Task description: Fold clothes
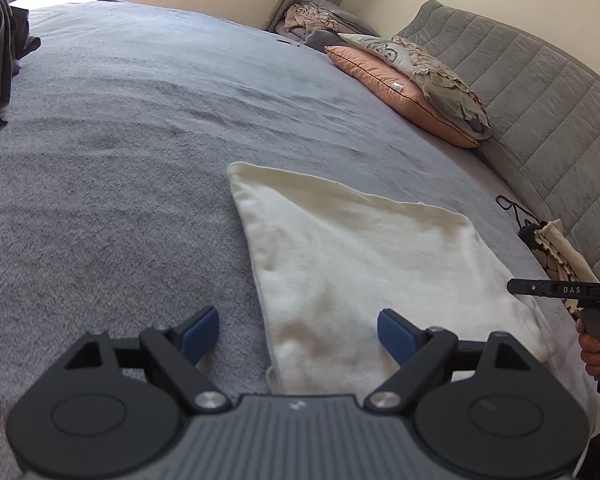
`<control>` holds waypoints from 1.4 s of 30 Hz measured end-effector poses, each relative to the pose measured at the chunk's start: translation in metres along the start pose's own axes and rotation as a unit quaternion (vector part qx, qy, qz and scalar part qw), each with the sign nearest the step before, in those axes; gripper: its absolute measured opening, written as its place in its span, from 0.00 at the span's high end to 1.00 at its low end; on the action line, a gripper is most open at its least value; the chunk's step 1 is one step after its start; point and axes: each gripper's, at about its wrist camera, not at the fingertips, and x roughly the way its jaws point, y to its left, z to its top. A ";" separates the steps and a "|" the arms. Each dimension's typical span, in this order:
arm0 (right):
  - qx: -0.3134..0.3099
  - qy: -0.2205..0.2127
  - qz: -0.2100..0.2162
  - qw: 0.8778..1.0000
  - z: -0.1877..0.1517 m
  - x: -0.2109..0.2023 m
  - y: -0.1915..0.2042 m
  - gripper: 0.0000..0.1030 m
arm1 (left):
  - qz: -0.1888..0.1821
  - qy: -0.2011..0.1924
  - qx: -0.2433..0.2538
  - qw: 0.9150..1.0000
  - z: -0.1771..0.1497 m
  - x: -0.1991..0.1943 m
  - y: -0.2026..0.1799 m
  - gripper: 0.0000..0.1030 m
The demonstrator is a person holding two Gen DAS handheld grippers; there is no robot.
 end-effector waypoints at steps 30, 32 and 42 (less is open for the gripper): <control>0.094 0.027 0.053 0.994 0.011 0.017 0.010 0.38 | -0.071 0.010 -0.090 0.993 -0.002 -0.001 0.020 0.34; 0.107 0.029 0.056 0.992 0.011 0.018 0.007 0.39 | -0.074 0.010 -0.099 0.992 -0.002 0.000 0.022 0.34; 0.167 0.034 0.090 0.981 0.010 0.023 -0.018 0.49 | -0.116 0.009 -0.176 0.978 -0.006 0.007 0.040 0.49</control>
